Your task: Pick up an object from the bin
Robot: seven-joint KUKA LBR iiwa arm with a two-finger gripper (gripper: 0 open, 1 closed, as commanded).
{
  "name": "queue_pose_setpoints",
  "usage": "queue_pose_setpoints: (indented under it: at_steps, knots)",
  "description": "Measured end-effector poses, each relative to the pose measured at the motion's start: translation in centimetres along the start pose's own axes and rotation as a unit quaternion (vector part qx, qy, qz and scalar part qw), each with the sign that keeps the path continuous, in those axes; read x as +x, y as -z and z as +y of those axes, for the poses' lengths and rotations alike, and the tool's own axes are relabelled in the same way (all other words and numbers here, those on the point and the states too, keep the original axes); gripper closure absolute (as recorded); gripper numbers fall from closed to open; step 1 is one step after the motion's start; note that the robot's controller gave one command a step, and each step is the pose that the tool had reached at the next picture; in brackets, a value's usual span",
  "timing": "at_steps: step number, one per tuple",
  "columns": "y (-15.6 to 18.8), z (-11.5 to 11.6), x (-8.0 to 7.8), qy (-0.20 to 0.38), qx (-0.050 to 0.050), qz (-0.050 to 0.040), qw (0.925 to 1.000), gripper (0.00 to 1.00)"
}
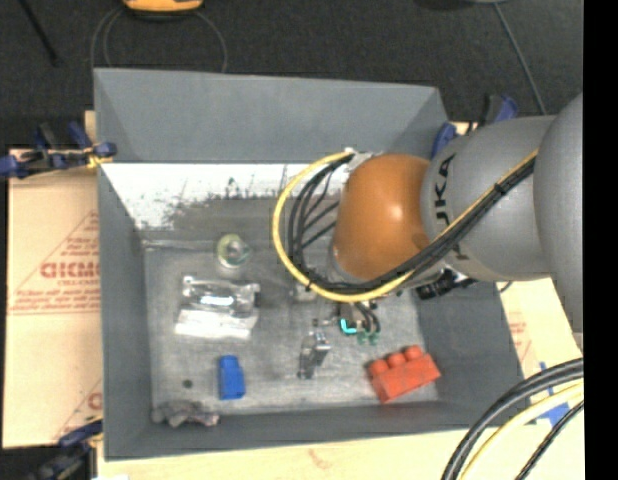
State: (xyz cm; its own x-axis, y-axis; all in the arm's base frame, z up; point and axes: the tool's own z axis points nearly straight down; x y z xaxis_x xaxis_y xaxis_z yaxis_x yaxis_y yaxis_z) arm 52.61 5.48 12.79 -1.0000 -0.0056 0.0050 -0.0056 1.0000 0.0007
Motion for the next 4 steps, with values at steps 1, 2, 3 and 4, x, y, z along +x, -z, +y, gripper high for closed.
queue_pose_setpoints:
  at_steps: [1, 2, 3, 4]
  knots:
    - [-5.5, 8.6, -6.0, 0.02, 0.0, -0.0077, 0.9998, 0.0]
    - [-2.6, 7.8, -5.3, 0.086, 0.001, -0.006, 0.9962, 0.0]
    - [-1.9, 8.0, -5.8, 0.092, 0.001, -0.006, 0.9957, 0.0]
    - [-5.5, 7.2, -6.0, 0.116, 0.0, -0.0075, 0.9932, 0.0]
